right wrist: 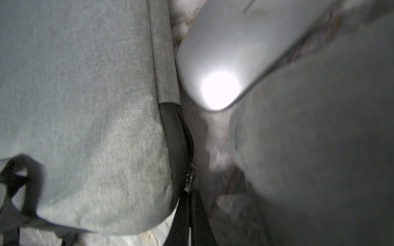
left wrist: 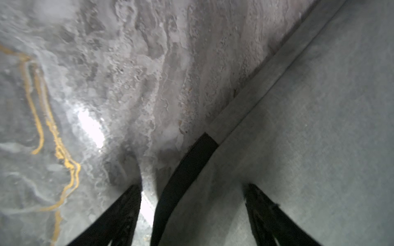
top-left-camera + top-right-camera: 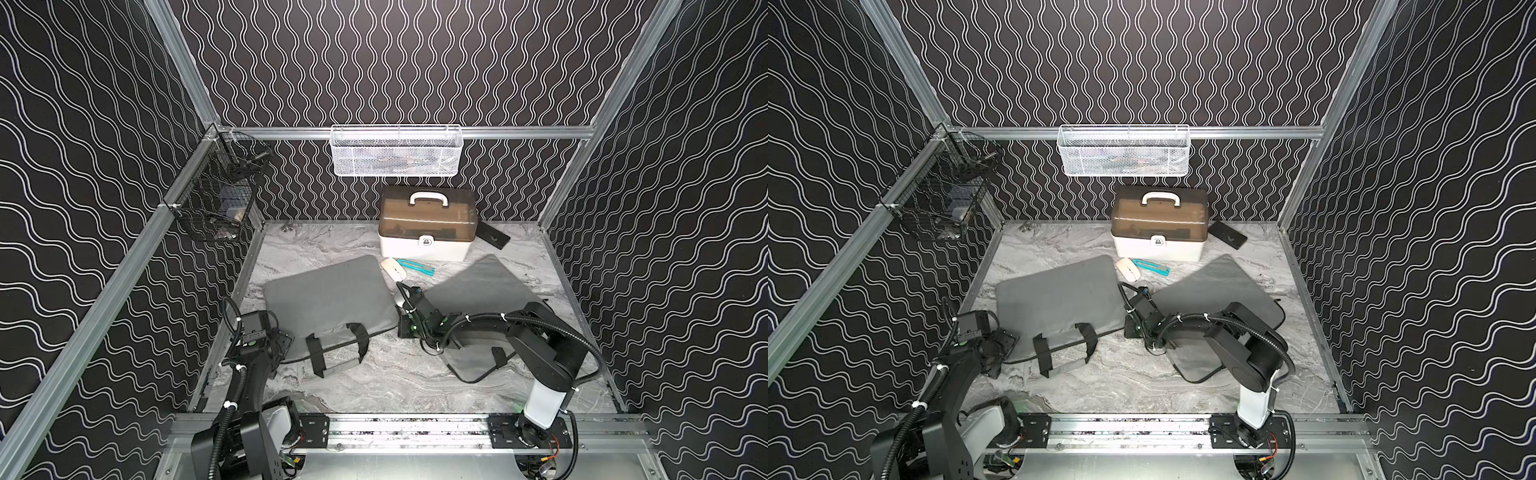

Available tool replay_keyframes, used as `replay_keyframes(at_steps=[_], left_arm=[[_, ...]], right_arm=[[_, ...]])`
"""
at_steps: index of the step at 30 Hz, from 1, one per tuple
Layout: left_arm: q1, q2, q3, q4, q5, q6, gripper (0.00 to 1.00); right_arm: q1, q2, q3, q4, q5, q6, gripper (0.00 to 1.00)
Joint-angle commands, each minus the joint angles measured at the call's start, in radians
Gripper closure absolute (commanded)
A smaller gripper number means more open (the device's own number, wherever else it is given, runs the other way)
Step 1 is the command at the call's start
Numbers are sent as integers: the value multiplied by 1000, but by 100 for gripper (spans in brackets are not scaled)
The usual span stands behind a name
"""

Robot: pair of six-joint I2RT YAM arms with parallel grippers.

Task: Put the mouse into the laptop bag
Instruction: Unzip the zipper on the zippered laptop bag.

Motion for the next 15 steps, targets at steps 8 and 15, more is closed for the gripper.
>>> replay_keyframes(at_steps=[8, 15], left_arm=[[11, 11, -93, 266, 198, 19, 12], [11, 51, -157, 424, 232, -28, 97]], right_arm=[[-39, 88, 114, -131, -41, -9, 100], [4, 94, 100, -121, -98, -23, 100]])
